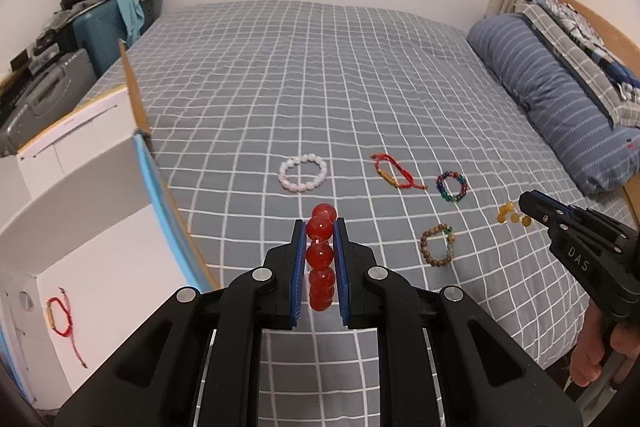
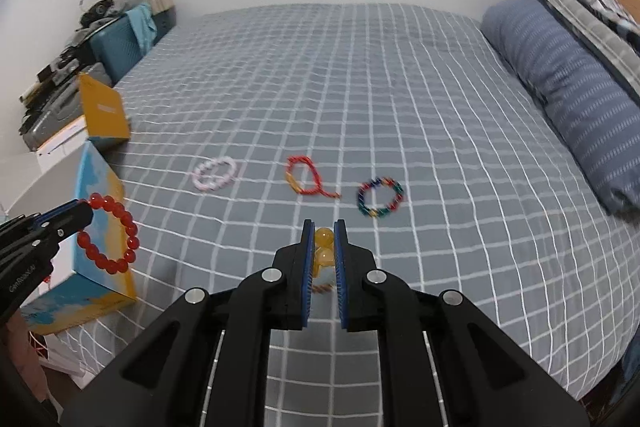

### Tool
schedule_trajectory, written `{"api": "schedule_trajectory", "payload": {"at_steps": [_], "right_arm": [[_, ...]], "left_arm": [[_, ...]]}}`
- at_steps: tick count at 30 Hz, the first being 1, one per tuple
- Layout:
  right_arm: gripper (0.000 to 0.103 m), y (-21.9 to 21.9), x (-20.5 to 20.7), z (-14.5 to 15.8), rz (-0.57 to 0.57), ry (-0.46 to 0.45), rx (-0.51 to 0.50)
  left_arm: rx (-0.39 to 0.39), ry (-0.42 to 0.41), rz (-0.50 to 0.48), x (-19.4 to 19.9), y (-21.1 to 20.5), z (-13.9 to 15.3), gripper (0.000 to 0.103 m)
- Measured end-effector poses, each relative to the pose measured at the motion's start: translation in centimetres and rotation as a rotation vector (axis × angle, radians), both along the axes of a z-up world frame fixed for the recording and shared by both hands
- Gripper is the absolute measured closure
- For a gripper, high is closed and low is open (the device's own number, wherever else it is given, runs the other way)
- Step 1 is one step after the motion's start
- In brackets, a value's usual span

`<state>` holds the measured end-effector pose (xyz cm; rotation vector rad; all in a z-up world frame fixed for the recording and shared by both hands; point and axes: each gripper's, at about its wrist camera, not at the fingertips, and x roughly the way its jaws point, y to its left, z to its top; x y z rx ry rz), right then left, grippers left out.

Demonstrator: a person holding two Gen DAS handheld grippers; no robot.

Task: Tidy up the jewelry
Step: 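Lift both held items and carry them toward the white box, then lower both items into the white box and open both tools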

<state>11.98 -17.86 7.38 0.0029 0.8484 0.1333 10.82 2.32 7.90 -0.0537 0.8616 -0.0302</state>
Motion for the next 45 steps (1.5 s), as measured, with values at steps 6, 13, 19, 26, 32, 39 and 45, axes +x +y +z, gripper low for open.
{"api": "schedule_trajectory", "payload": {"at_steps": [6, 13, 19, 26, 32, 39, 45], "right_arm": [[0.094, 3.1, 0.4, 2.3, 0.069, -0.030, 0.009], [0.094, 8.1, 0.5, 4.6, 0.167, -0.065, 0.015], [0.094, 13.8, -0.3, 5.6, 0.281, -0.081, 0.018], [0.094, 21.5, -1.7, 5.2, 0.419, -0.066, 0.025], [0.094, 27.1, -3.0, 3.4, 0.518, -0.028, 0.015], [0.094, 32.1, -3.7, -0.1, 0.594, 0.019, -0.020], [0.094, 34.8, -3.4, -3.8, 0.611, 0.101, -0.072]], "left_arm": [[-0.002, -0.030, 0.047, -0.6, 2.3, 2.4, 0.090], [-0.006, -0.064, 0.143, -2.3, 6.7, 4.6, 0.090], [0.000, -0.070, 0.233, -4.1, 10.7, 5.2, 0.090], [0.017, -0.044, 0.350, -6.9, 16.0, 4.3, 0.090], [0.010, -0.001, 0.450, -9.0, 20.7, 2.2, 0.090], [-0.002, 0.069, 0.532, -10.7, 24.5, -1.6, 0.090], [-0.031, 0.138, 0.568, -11.0, 26.1, -5.1, 0.090]]}}
